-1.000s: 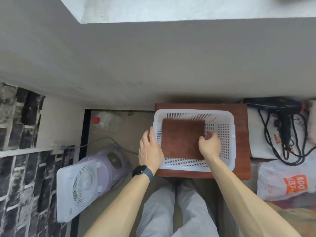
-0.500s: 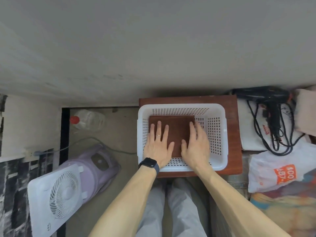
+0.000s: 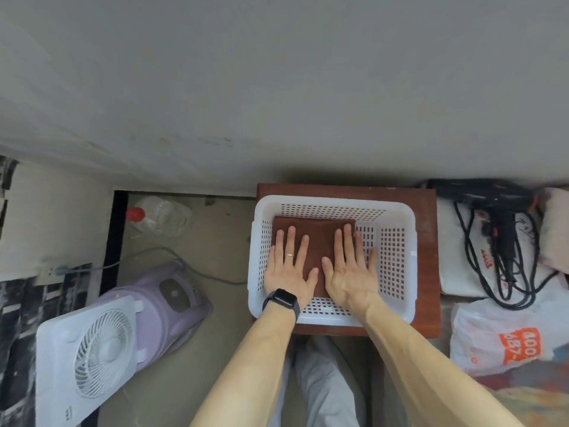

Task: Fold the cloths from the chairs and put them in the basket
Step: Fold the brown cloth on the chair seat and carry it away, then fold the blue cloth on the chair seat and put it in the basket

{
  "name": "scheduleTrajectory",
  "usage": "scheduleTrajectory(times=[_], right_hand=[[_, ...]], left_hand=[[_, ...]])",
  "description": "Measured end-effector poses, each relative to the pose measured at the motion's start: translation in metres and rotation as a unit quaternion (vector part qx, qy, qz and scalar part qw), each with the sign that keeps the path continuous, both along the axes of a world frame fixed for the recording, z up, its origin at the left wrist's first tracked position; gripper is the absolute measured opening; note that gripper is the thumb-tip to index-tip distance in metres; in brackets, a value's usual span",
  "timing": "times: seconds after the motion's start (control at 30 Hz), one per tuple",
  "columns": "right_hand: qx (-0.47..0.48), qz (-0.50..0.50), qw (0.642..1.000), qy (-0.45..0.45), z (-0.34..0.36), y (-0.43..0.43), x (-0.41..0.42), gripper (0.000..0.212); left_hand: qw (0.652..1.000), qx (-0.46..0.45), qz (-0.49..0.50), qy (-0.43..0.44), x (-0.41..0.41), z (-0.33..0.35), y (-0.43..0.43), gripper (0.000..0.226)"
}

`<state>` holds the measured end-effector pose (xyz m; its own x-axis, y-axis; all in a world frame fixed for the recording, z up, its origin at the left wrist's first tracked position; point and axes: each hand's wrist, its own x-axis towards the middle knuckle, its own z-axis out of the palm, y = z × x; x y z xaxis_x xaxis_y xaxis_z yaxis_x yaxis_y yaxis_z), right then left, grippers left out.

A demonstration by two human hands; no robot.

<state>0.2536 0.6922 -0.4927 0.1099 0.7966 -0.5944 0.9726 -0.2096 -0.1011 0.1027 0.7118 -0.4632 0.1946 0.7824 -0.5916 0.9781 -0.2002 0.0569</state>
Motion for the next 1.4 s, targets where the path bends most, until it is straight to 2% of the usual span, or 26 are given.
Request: scheduleTrajectory(times=[0.1, 0.2, 0.3, 0.43, 0.53, 0.6, 0.7, 0.83, 0.97, 1.1, 1.23, 1.3, 1.4], right_hand=[[0.023, 0.003, 1.0, -0.001, 0.031, 0.006, 0.0, 0.068], [0.077, 0.0, 0.997, 0.005, 0.073, -0.008, 0.003, 0.058], [0.085, -0.014, 0.996, 0.037, 0.112, -0.029, -0.002, 0.051], [0.104, 0.011, 0.989, 0.101, 0.149, -0.045, -0.024, 0.041], [0.122, 0.073, 0.975, 0.169, 0.174, -0.043, -0.054, 0.036], [0.124, 0.129, 0.959, 0.22, 0.192, -0.043, -0.082, 0.037], [0.156, 0.214, 0.923, 0.277, 0.223, -0.05, -0.127, 0.042], [0.163, 0.332, 0.865, 0.339, 0.256, -0.075, -0.181, 0.038], [0.134, 0.459, 0.79, 0.383, 0.294, -0.131, -0.245, 0.029], [0.086, 0.576, 0.7, 0.413, 0.333, -0.21, -0.311, 0.019], [0.048, 0.673, 0.593, 0.439, 0.372, -0.307, -0.36, 0.023], [0.032, 0.701, 0.546, 0.458, 0.391, -0.359, -0.381, 0.02], [0.004, 0.746, 0.472, 0.469, 0.414, -0.436, -0.411, 0.019]], left_hand=[[0.999, 0.006, -0.037, 0.023, -0.001, 0.016, 0.008, 0.074], [0.997, 0.008, -0.071, 0.042, -0.007, 0.047, 0.011, 0.068], [0.998, 0.024, -0.057, -0.008, -0.025, 0.081, -0.001, 0.056], [0.995, 0.048, 0.041, -0.074, -0.058, 0.117, -0.04, 0.053], [0.979, 0.045, 0.186, -0.07, -0.093, 0.138, -0.075, 0.052], [0.951, 0.046, 0.301, -0.057, -0.119, 0.151, -0.105, 0.049], [0.894, 0.064, 0.441, -0.048, -0.158, 0.17, -0.157, 0.047], [0.805, 0.112, 0.581, -0.05, -0.196, 0.201, -0.239, 0.043], [0.687, 0.17, 0.705, -0.034, -0.218, 0.246, -0.345, 0.043], [0.563, 0.273, 0.78, 0.007, -0.224, 0.295, -0.459, 0.039], [0.448, 0.358, 0.815, 0.085, -0.217, 0.339, -0.576, 0.033], [0.391, 0.377, 0.832, 0.111, -0.214, 0.355, -0.633, 0.035], [0.325, 0.385, 0.853, 0.137, -0.212, 0.373, -0.714, 0.038]])
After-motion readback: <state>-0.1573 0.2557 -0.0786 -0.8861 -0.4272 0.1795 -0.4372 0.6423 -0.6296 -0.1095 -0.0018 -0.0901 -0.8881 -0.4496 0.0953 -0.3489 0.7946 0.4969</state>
